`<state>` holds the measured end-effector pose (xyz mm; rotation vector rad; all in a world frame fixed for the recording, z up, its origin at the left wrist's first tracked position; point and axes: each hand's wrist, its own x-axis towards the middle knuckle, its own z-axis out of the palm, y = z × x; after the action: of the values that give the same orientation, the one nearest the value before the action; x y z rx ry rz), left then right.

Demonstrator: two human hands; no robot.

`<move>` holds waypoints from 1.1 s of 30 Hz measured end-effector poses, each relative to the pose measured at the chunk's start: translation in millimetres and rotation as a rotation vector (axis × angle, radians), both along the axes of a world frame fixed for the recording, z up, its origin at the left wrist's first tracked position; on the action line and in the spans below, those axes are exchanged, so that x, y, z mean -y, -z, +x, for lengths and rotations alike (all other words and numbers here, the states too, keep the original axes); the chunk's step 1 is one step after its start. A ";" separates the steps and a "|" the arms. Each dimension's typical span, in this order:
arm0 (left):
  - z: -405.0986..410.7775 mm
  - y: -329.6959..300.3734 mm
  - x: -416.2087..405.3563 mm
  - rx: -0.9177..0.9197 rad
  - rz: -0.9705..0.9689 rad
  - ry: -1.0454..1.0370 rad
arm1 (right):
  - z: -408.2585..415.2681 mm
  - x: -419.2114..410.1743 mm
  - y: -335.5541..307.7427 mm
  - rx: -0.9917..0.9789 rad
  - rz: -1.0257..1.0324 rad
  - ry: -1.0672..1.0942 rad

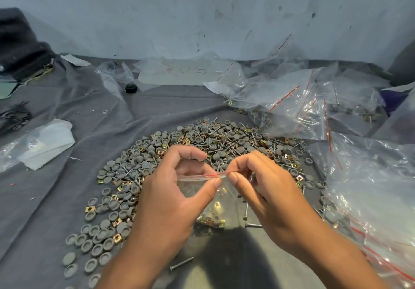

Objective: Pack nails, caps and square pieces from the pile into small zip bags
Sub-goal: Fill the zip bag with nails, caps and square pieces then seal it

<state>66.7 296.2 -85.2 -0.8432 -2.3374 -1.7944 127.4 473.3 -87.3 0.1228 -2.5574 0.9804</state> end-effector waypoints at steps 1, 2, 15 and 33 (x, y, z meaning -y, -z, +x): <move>0.3 -0.4 0.1 -0.001 -0.001 -0.004 | 0.2 0.2 -1.0 -0.003 -0.009 -0.020; 0.4 -1.1 0.2 0.004 0.002 -0.003 | 0.3 0.1 -1.8 -0.010 -0.006 -0.030; -20.8 0.0 17.2 0.209 0.205 0.052 | 0.8 -16.7 -3.6 0.050 -0.327 -0.002; -16.8 0.2 13.5 0.158 0.096 0.054 | 0.3 -10.2 1.4 0.084 -0.420 0.000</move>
<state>50.0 282.7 -85.4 -0.7859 -2.3182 -2.0477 127.8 483.5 -88.7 -0.0377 -2.3601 1.5239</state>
